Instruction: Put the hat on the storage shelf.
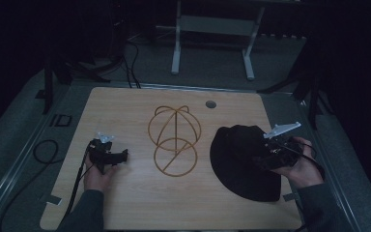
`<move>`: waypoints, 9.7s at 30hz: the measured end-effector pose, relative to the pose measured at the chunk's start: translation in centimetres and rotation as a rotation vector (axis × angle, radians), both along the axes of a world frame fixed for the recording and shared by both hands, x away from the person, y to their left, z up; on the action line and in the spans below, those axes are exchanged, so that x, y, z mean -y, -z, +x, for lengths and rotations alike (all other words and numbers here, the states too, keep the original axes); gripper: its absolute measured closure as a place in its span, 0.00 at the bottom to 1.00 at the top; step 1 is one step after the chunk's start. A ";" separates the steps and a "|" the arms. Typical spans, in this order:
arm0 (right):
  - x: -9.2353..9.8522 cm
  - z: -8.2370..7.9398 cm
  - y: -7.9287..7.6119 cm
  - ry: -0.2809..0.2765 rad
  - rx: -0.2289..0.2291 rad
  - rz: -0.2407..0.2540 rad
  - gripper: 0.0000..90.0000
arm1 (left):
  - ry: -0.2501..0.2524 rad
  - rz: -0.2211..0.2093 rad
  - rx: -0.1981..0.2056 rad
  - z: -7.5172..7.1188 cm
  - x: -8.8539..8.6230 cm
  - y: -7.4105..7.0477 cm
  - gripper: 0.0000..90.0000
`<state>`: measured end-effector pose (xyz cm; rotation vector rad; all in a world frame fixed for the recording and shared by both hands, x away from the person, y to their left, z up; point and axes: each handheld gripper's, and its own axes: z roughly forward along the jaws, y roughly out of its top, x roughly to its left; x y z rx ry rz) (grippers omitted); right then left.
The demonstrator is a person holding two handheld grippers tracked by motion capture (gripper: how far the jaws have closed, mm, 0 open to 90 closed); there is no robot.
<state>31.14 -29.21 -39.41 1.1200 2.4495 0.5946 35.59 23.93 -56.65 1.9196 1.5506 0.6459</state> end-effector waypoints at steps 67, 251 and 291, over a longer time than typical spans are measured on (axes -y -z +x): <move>1.3 3.1 3.0 -0.023 -0.318 -0.066 0.96 | 0.006 -0.001 0.002 0.0 0.0 0.0 0.09; -3.9 4.7 -19.9 -0.504 0.064 0.170 0.97 | 0.015 0.000 -0.005 0.1 0.2 0.0 0.09; -12.6 7.3 -16.5 -0.617 -0.028 0.100 0.96 | 0.017 0.001 -0.007 0.1 0.1 -0.1 0.09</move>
